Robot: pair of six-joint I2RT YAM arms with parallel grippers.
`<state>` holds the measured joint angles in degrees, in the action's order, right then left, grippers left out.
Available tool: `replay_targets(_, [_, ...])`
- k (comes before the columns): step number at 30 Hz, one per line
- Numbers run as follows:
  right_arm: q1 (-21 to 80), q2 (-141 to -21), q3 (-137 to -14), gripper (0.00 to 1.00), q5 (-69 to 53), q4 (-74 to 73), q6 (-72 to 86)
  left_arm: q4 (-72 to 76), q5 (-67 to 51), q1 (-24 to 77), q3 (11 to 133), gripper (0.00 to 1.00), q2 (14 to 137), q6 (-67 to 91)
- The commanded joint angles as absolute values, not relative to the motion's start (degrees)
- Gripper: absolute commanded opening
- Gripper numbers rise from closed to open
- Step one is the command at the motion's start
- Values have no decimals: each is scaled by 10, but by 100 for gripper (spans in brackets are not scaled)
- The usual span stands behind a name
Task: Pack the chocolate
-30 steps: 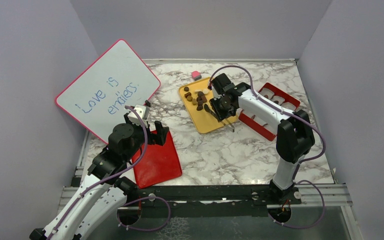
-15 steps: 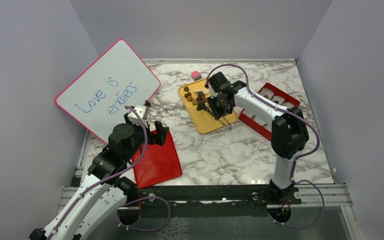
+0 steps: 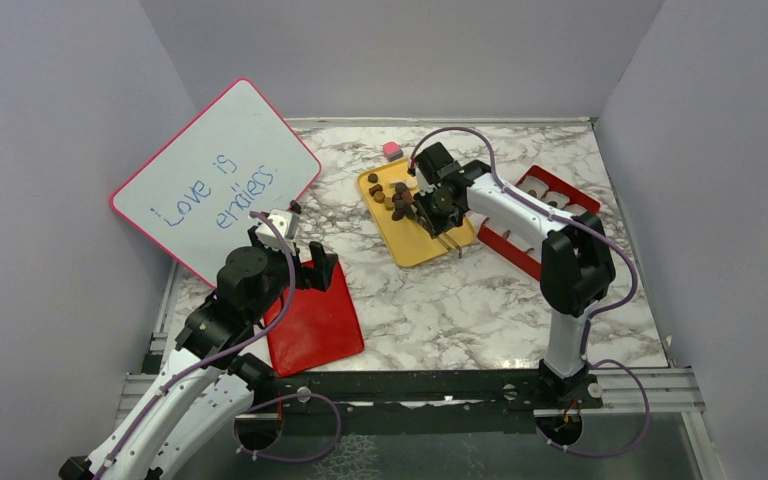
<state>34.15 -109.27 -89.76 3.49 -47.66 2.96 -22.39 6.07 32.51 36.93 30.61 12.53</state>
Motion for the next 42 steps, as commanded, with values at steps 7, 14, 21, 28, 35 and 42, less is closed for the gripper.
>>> replay_targets(7, [345,-994,-833,23,61,-484,68,-208,66,328,363,99,318,118])
replay_targets(14, [344,-941,-838,22,101,-506,86,-205,62,328,363,99,349,117])
replay_targets(21, [332,-936,-869,22,167,-563,133,-175,58,328,384,99,410,117])
replay_targets(28, [308,-896,-943,22,197,-657,170,-209,80,328,439,99,449,172])
replay_targets(35, [260,-906,-986,22,186,-761,200,-278,108,327,501,99,460,258])
replay_targets(42, [180,-897,-908,22,84,-728,210,-326,102,328,569,99,530,252])
